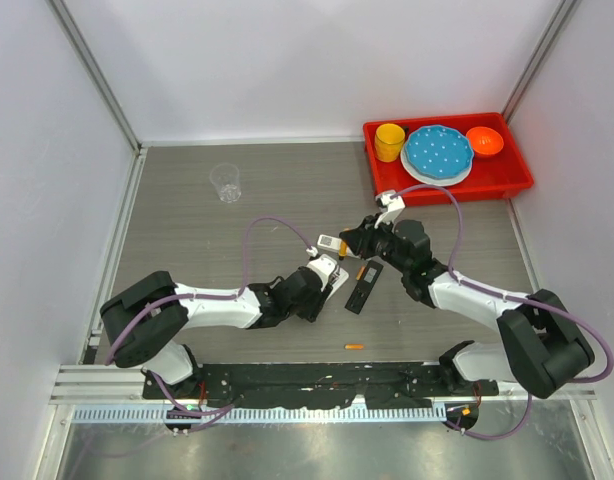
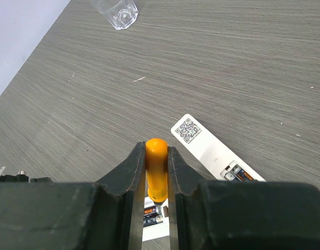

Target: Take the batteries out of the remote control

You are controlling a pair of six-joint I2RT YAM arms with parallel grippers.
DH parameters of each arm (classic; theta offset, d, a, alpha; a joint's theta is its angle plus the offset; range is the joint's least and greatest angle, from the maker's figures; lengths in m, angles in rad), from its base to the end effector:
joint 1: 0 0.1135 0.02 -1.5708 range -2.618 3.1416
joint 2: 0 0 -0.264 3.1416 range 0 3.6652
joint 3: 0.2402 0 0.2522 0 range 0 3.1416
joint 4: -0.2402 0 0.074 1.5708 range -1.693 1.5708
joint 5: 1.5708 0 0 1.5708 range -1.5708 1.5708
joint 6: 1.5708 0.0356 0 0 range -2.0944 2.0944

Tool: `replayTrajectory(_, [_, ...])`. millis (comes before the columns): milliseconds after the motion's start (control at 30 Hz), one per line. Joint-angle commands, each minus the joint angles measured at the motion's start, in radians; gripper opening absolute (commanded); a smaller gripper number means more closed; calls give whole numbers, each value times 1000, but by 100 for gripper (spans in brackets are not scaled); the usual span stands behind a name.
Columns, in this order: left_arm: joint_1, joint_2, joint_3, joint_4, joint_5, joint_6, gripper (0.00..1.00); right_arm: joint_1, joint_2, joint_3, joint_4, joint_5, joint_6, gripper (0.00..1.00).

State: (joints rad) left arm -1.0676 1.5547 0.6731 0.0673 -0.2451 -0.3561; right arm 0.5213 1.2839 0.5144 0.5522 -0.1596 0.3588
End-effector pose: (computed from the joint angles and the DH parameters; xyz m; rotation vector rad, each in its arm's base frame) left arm 0.1485 -0.2519 0.1476 0.7219 2.2784 -0.3971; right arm 0.2309 0.1391 0.2158 -0.2684 1.8329 0.7663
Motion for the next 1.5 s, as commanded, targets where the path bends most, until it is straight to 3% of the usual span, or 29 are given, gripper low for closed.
replayTrajectory(0, [-5, 15, -23, -107, 43, -11, 28, 0, 32, -7, 94, -21, -34, 1])
replayTrajectory(367, [-5, 21, -17, -116, 44, -11, 25, 6, 45, -10, 66, -34, -70, 1])
replayTrajectory(667, [-5, 12, -20, -126, 38, -12, 25, 147, 109, 70, -90, 271, -208, 1])
replayTrajectory(900, [-5, -2, -29, -126, 30, -26, 21, 183, 117, 64, -109, 399, -242, 1])
replayTrajectory(1200, [-5, -21, -43, -123, 15, -32, 5, 189, 65, 41, -110, 419, -259, 1])
replayTrajectory(1467, [-5, -7, -33, -127, 13, -34, 0, 187, 103, 7, -29, 339, -190, 1])
